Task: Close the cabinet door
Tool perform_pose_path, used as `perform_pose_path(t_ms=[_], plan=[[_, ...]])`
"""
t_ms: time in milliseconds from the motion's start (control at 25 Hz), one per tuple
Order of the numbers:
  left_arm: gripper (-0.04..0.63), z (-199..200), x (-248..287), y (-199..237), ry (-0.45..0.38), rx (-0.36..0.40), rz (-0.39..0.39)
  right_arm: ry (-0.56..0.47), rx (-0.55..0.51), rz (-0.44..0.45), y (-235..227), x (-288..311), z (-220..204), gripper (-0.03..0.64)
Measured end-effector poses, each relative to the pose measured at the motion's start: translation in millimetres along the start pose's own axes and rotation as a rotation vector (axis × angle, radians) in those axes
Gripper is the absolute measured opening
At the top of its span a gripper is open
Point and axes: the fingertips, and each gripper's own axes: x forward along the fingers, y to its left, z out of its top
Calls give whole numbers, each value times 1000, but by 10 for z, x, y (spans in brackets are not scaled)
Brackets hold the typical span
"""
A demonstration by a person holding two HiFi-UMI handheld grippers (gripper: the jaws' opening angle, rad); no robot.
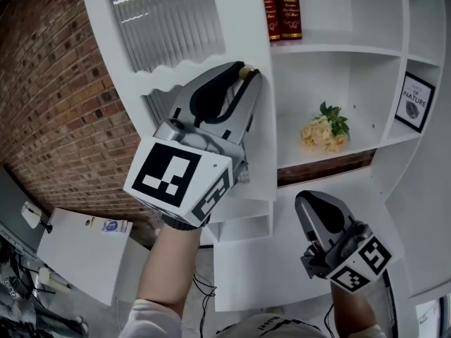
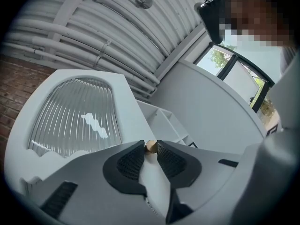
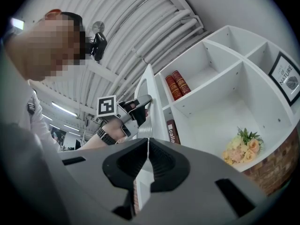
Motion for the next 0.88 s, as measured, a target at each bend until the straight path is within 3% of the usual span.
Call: perform_pose_path(t_ms=[880], plan=[[94,-346,429,254,29,54,129,33,33,39,-420,147,-131,20]])
